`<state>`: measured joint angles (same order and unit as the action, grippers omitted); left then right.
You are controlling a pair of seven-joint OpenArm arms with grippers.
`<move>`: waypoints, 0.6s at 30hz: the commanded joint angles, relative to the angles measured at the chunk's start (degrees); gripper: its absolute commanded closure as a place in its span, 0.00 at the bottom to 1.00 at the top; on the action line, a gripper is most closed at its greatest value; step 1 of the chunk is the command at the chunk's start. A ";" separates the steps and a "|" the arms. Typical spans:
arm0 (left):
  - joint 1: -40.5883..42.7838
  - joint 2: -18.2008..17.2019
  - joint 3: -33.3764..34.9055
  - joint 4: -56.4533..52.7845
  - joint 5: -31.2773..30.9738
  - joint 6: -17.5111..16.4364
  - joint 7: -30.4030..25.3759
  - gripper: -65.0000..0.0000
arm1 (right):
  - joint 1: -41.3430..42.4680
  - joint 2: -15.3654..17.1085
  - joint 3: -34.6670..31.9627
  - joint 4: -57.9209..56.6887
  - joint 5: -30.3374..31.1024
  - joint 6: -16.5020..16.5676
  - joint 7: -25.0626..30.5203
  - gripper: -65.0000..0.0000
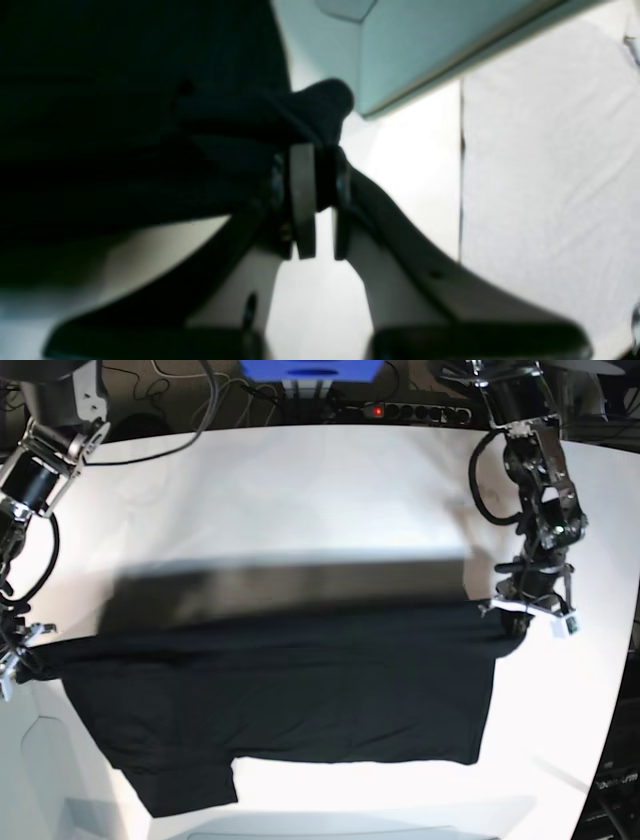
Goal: Fold the T-shirt properly
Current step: 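Drag the shirt back toward the robot with both grippers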
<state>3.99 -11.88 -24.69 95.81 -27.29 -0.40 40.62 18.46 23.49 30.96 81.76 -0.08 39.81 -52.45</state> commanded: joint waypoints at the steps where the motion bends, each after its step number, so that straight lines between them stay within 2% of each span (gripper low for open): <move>1: -0.52 -0.65 -0.41 1.64 0.08 0.18 0.04 1.00 | 0.84 1.35 0.29 0.84 -0.41 0.19 -0.17 1.00; 4: -0.16 -0.56 -0.41 2.26 0.08 0.18 1.88 1.00 | -2.06 1.35 0.56 1.10 -0.32 0.19 -1.49 1.00; 8: 2.65 -0.56 -0.50 2.17 -0.01 0.10 1.44 1.00 | -5.84 1.35 0.56 1.28 -0.23 0.19 0.80 1.00; 13: 3.62 -0.56 -0.59 3.40 -0.01 0.10 1.53 1.00 | -4.96 1.44 0.73 2.33 -0.23 0.19 0.53 1.00; 18: 5.73 -0.65 -0.59 7.79 -0.01 0.10 1.53 1.00 | -5.58 -0.06 5.66 7.61 -0.14 0.19 0.45 1.00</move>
<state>10.04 -11.73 -24.77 102.74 -27.83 -0.62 43.40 12.08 22.48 36.60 88.55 -0.16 39.81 -52.84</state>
